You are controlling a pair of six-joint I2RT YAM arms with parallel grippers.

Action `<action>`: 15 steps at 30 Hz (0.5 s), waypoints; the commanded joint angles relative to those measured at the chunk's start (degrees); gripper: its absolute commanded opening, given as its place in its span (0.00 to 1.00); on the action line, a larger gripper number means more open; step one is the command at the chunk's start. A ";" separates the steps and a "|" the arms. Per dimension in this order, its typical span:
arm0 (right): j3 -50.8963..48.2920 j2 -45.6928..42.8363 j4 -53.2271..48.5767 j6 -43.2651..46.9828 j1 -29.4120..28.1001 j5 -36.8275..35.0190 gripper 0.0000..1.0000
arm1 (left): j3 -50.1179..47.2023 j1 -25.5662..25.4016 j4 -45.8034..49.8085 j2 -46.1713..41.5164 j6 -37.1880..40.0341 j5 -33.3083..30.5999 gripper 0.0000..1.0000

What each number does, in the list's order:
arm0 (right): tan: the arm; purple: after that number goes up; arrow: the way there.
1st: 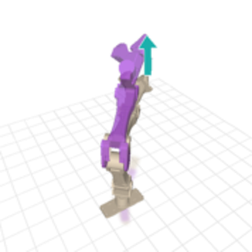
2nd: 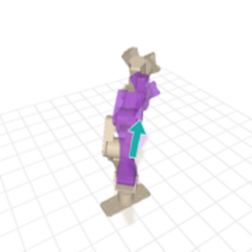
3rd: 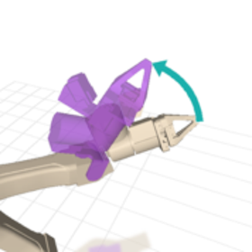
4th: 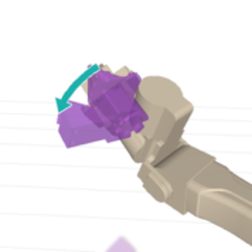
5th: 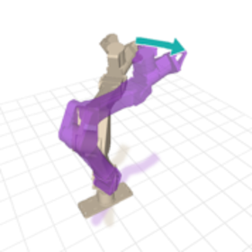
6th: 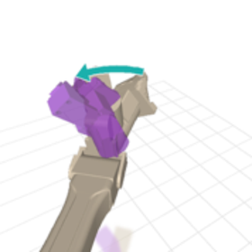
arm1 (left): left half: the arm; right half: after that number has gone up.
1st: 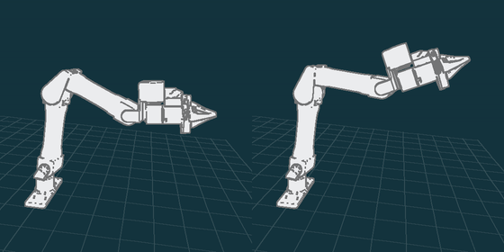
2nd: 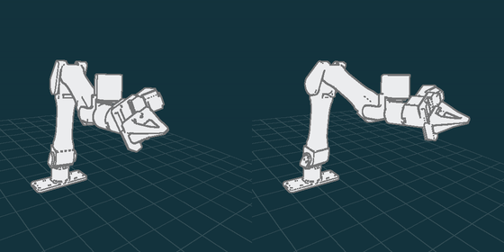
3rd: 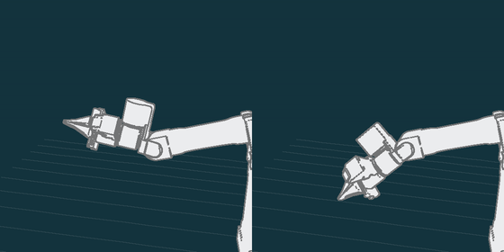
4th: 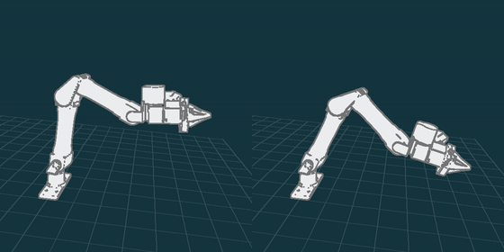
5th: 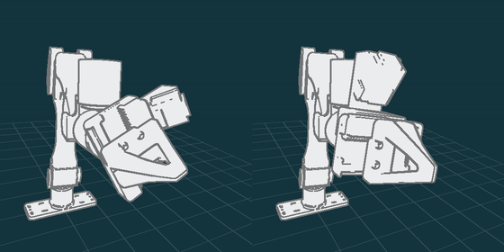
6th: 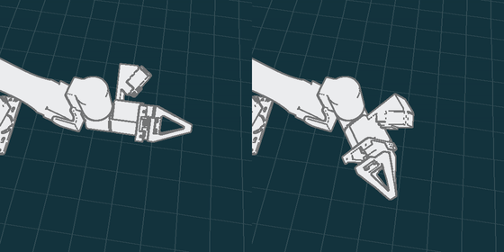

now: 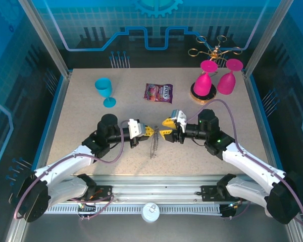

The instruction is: Put the keys on the keyring

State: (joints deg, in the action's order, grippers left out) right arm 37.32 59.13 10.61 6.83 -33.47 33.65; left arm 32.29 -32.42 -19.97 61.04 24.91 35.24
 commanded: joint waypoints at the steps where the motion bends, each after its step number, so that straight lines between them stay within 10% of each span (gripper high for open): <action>1: 0.49 0.48 -2.66 9.84 -0.86 5.84 0.40 | -0.48 0.62 -5.90 0.40 -2.27 6.36 0.00; 15: 0.56 3.70 1.55 11.99 -4.28 2.85 0.21 | -0.87 0.73 -7.37 0.85 -2.66 8.97 0.00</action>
State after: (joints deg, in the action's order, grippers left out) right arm 37.34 62.43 10.04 18.09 -36.71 36.49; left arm 31.94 -32.10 -23.83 61.91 22.50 41.43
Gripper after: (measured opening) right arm 0.212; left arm 0.048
